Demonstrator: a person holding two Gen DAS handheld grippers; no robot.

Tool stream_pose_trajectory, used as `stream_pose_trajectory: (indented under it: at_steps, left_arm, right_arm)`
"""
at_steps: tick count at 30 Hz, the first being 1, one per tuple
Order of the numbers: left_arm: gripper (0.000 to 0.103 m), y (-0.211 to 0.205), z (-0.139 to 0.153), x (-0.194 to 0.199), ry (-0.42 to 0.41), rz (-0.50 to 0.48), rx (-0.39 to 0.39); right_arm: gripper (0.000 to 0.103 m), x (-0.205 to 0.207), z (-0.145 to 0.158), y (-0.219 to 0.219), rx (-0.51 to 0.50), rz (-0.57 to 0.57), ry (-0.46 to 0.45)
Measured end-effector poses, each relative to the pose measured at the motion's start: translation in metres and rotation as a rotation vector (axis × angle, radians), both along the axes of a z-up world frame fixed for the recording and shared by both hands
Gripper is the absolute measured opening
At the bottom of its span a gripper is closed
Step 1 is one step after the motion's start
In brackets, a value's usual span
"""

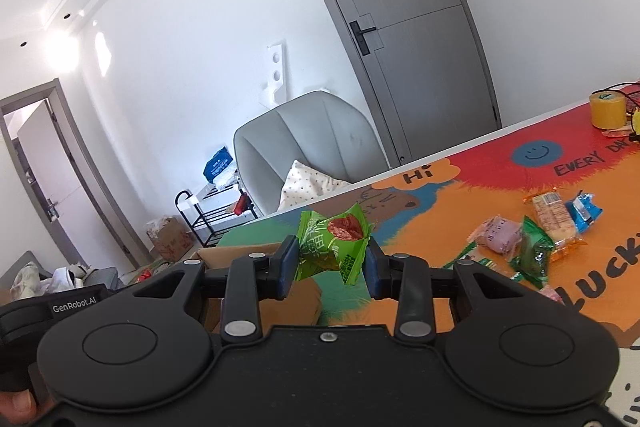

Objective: Organize snacks
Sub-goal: 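Carry both packets to the box and open the left gripper inside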

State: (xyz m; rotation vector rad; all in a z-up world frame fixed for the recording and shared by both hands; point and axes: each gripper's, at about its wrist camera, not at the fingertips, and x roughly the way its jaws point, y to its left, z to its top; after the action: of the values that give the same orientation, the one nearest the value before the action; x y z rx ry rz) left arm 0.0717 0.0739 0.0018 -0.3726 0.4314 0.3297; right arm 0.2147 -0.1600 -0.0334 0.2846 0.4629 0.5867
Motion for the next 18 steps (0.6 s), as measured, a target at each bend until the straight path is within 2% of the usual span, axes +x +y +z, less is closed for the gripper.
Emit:
stream_pose_trajectory:
  at_steps: [9, 11, 18]
  left_arm:
    - [0.019, 0.018, -0.003, -0.011, 0.061, 0.002, -0.006]
    - [0.022, 0.021, -0.006, -0.012, 0.08, -0.002, -0.017]
    - [0.027, 0.037, 0.004, -0.024, 0.046, 0.055, -0.022]
  right_arm:
    - [0.035, -0.011, 0.011, 0.037, -0.022, 0.065, -0.016]
    - [0.035, -0.016, 0.013, 0.046, -0.029, 0.086, -0.021]
    - [0.035, -0.027, 0.016, 0.074, -0.032, 0.161, -0.023]
